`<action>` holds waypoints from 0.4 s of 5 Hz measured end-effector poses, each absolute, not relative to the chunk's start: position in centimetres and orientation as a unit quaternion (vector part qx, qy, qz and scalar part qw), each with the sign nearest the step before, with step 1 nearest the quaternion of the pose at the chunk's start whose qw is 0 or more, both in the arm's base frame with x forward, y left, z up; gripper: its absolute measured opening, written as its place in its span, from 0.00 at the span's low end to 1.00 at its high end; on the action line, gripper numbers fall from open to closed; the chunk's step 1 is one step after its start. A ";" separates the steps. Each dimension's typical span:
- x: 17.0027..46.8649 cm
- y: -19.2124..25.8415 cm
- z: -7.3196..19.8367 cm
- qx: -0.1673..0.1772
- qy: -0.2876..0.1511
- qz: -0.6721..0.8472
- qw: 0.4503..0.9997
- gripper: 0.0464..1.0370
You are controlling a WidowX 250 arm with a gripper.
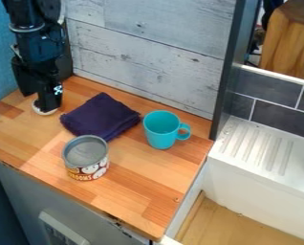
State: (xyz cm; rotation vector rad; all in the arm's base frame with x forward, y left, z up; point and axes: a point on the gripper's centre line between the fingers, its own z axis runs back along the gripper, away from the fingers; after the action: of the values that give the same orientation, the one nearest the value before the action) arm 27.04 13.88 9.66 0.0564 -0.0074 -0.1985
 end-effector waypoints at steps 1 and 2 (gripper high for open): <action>26.9 13.8 8.7 0.021 0.009 -0.100 0.995 0.96; 27.2 13.9 8.0 0.023 -0.001 -0.104 0.994 0.96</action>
State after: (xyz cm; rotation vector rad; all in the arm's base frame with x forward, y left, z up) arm 27.25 13.86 8.04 0.0453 -0.0013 -0.2087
